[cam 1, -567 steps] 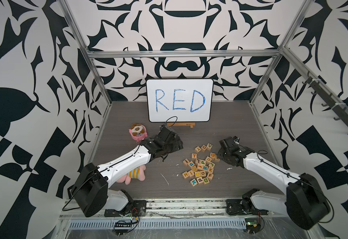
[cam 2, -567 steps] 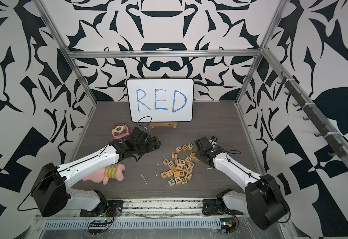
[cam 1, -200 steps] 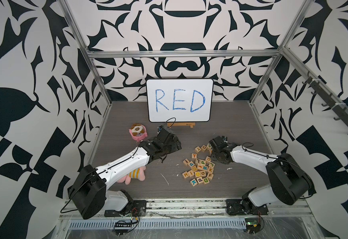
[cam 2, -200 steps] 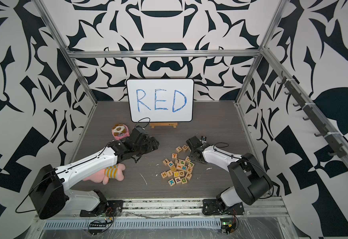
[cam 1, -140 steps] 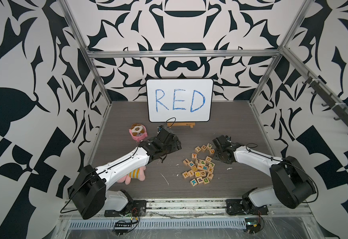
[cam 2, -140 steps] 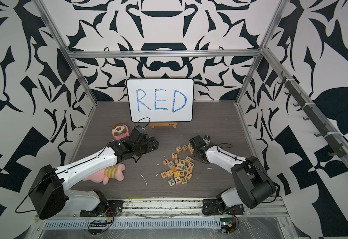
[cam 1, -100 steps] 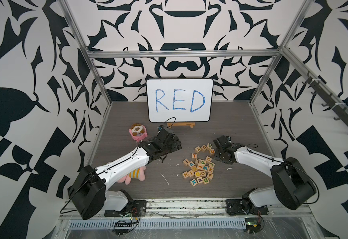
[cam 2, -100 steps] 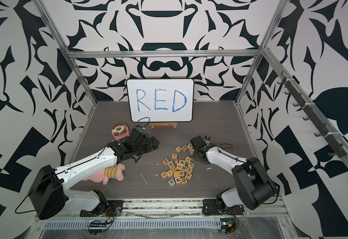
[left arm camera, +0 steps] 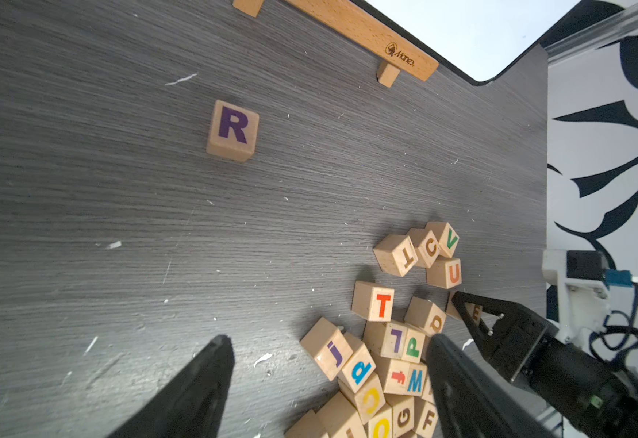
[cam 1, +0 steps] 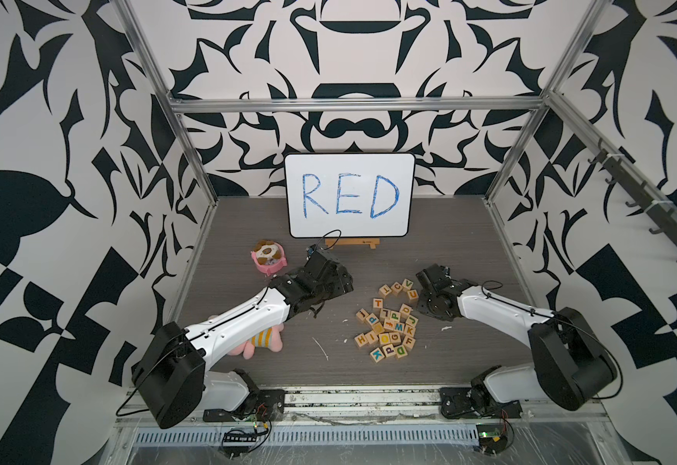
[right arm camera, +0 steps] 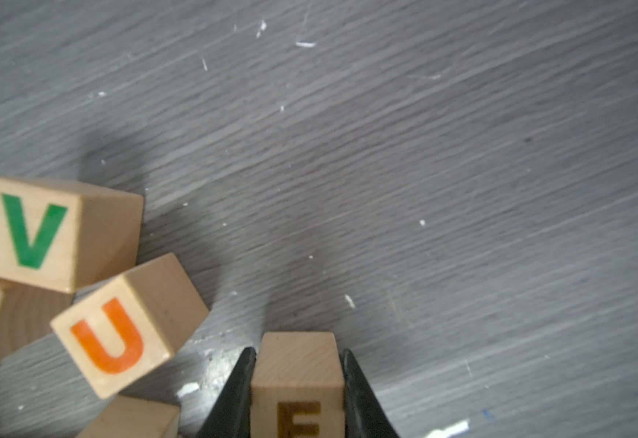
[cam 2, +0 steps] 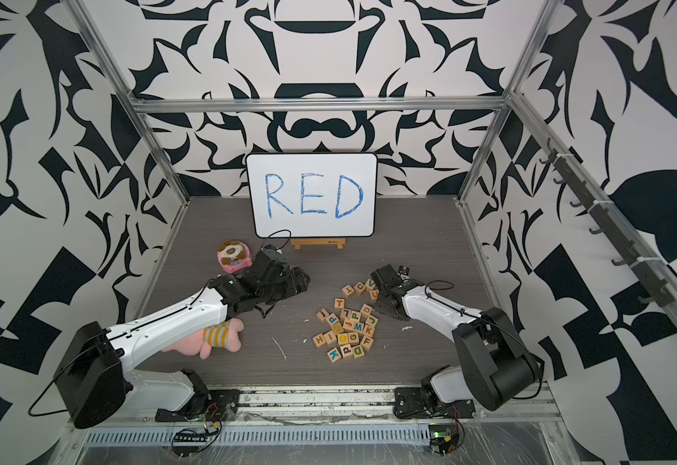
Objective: Assemble the uppercase word "red" with letter blocks
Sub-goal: Pick up the letter block from the center of the board, then place the letter block at the center of the board.
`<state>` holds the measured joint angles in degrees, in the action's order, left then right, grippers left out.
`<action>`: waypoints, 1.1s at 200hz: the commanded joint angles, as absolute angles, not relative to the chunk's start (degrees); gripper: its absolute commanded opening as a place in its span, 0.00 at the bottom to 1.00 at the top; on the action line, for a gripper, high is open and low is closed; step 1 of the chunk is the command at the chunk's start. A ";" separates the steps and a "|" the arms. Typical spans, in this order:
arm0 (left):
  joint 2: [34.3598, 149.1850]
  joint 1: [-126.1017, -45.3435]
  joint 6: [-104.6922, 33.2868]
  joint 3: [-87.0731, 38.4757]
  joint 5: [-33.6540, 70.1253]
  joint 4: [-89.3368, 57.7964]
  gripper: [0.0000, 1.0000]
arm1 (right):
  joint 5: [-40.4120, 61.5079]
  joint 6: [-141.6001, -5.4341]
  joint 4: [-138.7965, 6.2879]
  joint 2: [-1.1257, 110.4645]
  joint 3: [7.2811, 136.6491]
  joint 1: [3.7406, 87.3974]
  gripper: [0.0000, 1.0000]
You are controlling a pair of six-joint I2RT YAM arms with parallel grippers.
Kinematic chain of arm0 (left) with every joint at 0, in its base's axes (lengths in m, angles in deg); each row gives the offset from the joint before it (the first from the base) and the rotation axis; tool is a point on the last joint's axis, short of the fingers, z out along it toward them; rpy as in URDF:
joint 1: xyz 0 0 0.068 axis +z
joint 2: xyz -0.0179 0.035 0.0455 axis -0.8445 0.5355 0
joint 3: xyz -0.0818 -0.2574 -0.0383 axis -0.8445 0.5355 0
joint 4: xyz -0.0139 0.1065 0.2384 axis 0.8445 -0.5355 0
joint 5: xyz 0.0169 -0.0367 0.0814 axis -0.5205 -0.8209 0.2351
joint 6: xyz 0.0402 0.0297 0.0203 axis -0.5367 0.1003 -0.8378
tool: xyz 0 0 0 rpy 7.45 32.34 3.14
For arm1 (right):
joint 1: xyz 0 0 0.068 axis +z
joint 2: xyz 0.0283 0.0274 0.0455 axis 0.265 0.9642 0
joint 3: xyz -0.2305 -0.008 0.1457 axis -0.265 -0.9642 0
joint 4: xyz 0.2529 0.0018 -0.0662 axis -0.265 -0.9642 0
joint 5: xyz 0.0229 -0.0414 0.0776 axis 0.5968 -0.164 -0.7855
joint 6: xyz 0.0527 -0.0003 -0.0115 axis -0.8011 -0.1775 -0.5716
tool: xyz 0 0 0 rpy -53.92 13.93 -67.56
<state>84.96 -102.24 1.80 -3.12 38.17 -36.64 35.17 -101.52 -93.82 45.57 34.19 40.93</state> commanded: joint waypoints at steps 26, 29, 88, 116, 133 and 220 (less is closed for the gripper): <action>81.82 -100.68 -0.86 -2.71 42.28 -39.31 0.92 | 35.25 -99.14 -100.96 36.48 38.45 40.81 0.25; 80.03 -100.49 -0.89 -2.54 42.68 -39.41 0.92 | 35.00 -99.12 -101.07 36.05 38.78 40.92 0.24; 70.52 -89.21 6.94 7.03 42.58 -37.91 0.98 | 39.41 -98.78 -100.47 44.67 55.71 53.95 0.22; 67.49 -83.27 10.63 12.57 36.86 -35.28 0.98 | 38.28 -99.11 -96.18 56.49 64.50 59.13 0.21; 66.65 -82.04 10.91 13.20 36.52 -37.13 0.98 | 37.93 -99.47 -96.24 63.69 70.41 60.52 0.20; 60.78 -81.68 12.28 14.65 41.63 -41.64 0.97 | 38.46 -101.96 -98.25 85.03 86.88 61.77 0.19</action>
